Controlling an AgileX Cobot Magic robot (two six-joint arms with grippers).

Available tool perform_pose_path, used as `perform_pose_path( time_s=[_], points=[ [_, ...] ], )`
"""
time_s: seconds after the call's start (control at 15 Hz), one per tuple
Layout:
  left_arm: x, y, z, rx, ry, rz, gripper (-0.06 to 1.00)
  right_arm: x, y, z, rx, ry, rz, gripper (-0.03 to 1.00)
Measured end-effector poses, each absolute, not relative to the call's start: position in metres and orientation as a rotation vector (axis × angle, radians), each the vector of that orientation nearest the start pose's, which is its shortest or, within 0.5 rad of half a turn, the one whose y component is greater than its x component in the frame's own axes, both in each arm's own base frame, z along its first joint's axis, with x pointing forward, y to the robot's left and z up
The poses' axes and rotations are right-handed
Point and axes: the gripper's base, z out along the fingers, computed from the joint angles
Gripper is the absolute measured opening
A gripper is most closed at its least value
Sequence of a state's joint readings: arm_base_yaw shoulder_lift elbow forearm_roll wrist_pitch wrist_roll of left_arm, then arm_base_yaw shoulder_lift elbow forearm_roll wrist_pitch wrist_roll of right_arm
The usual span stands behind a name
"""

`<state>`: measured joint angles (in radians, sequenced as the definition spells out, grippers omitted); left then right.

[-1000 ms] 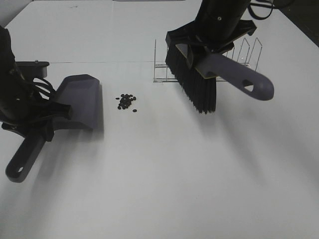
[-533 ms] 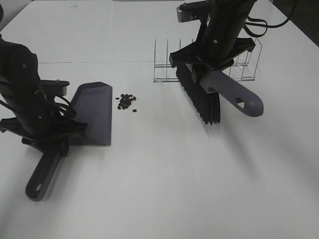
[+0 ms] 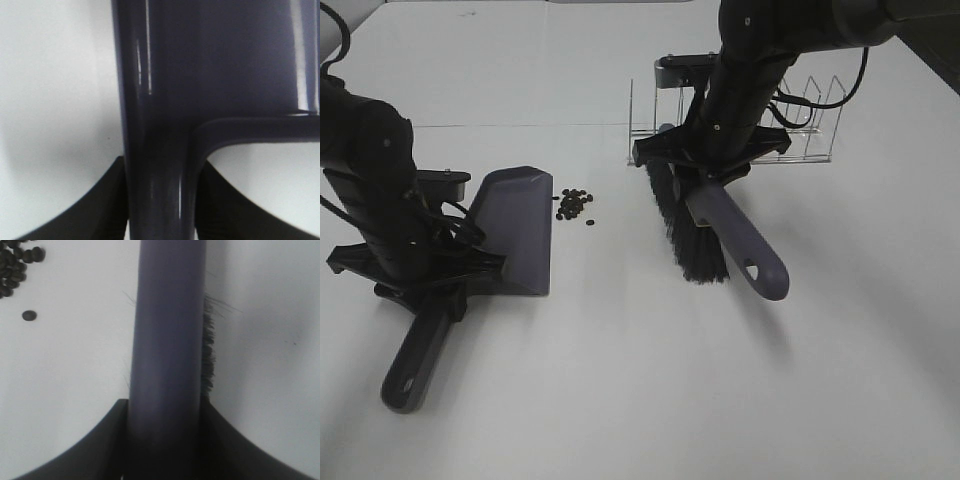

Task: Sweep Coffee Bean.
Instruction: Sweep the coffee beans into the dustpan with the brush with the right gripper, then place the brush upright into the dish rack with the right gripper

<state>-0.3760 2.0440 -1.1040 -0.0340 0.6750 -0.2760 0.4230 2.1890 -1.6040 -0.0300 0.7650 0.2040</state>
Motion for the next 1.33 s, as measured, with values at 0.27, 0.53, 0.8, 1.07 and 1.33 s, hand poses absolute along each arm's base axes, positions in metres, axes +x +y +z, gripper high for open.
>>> perform_pose_path(
  time_s=[0.27,0.53,0.8,1.07,1.33],
  points=[
    [0.323,-0.13,0.091,0.114,3.106,-0.054,0.33,0.412,0.239,0.128,-0.487,2.821,0.132,0.28],
    [0.323,-0.13,0.091,0.112,3.106,-0.055,0.33,0.409,0.301,0.114,-0.66,2.858,0.102,0.28],
    [0.323,-0.13,0.091,0.11,3.106,-0.056,0.33,0.4,0.341,0.128,-0.76,2.837,0.107,0.28],
    [0.323,-0.13,0.091,0.11,3.107,-0.056,0.33,0.412,0.339,0.159,-0.769,2.739,-0.009,0.28],
    [0.323,-0.13,0.091,0.11,3.108,-0.055,0.33,0.421,0.322,0.203,-0.772,2.614,-0.12,0.28]
  ],
)
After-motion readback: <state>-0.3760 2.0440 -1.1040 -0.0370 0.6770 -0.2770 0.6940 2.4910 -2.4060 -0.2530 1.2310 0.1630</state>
